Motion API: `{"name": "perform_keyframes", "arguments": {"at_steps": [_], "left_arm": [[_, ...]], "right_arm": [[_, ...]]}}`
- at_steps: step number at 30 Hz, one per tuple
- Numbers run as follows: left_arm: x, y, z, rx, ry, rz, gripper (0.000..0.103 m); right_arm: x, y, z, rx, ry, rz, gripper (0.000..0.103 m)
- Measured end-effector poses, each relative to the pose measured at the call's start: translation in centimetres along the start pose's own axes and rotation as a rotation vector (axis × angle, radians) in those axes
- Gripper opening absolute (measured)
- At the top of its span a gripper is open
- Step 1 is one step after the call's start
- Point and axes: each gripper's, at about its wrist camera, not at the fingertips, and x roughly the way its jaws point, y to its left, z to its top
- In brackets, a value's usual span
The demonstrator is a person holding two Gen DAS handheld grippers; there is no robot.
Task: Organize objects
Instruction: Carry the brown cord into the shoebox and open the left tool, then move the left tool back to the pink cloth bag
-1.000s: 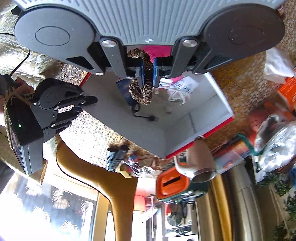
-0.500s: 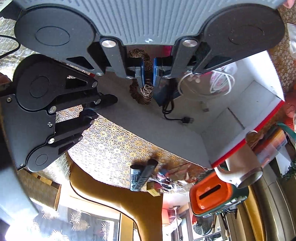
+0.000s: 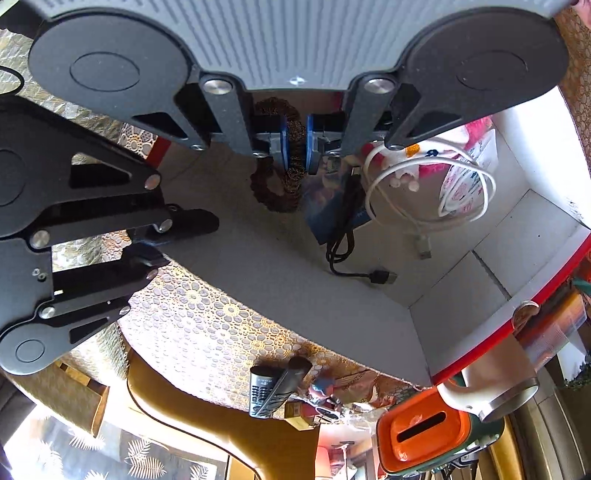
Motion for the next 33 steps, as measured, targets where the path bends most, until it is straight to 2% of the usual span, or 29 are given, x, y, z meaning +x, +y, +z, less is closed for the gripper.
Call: {"name": "perform_keyframes", "arguments": {"at_steps": [6, 14, 33], "left_arm": [[0.0, 0.5, -0.3, -0.022, 0.016, 0.015, 0.01], [-1.5, 1.1, -1.2, -0.043, -0.012, 0.02, 0.017], [-10.9, 3.8, -5.7, -0.127, -0.155, 0.047, 0.017]], "right_arm": [[0.0, 0.0, 0.0, 0.001, 0.001, -0.002, 0.005], [0.0, 0.0, 0.0, 0.0, 0.004, -0.01, 0.005], [-0.1, 0.2, -0.1, -0.016, 0.004, -0.03, 0.006]]}}
